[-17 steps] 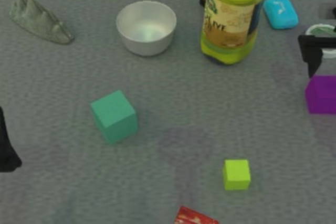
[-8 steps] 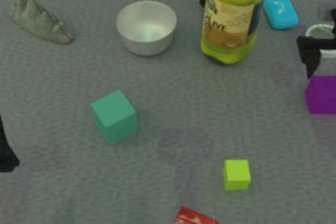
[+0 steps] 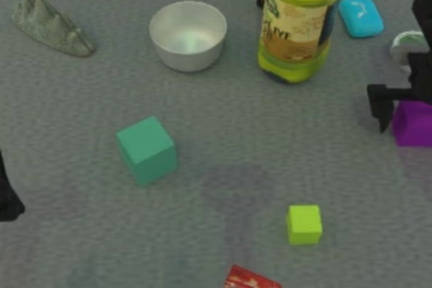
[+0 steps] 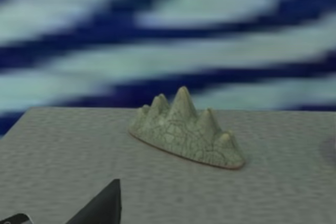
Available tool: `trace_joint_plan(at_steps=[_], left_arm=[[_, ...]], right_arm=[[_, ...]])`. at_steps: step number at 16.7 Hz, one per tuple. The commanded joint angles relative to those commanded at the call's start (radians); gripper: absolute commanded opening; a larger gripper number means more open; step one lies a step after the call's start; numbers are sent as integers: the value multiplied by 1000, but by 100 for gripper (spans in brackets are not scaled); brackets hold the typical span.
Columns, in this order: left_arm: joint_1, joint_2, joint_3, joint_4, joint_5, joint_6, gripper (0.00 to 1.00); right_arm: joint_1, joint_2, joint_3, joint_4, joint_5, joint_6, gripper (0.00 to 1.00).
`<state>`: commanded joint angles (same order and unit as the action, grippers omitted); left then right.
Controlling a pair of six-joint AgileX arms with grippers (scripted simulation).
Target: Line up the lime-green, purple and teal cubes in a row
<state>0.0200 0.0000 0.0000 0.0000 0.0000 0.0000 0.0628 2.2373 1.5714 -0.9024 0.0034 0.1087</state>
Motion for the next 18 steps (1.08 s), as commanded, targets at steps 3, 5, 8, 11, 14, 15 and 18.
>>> trace_joint_plan(at_steps=[3, 5, 8, 11, 14, 15, 18], left_arm=[[0, 0, 0, 0, 0, 0, 100], [0, 0, 0, 0, 0, 0, 100], [0, 0, 0, 0, 0, 0, 100], [0, 0, 0, 0, 0, 0, 100], [0, 0, 0, 0, 0, 0, 100], [0, 0, 0, 0, 0, 0, 100], [0, 0, 0, 0, 0, 0, 100]], right_arm=[[0, 4, -8, 9, 0, 0, 100], [0, 4, -8, 9, 0, 0, 92], [0, 4, -8, 9, 0, 0, 70], [0, 4, -8, 9, 0, 0, 47], [0, 4, -8, 9, 0, 0, 25], [0, 4, -8, 9, 0, 0, 17], [0, 4, -8, 9, 0, 0, 0]])
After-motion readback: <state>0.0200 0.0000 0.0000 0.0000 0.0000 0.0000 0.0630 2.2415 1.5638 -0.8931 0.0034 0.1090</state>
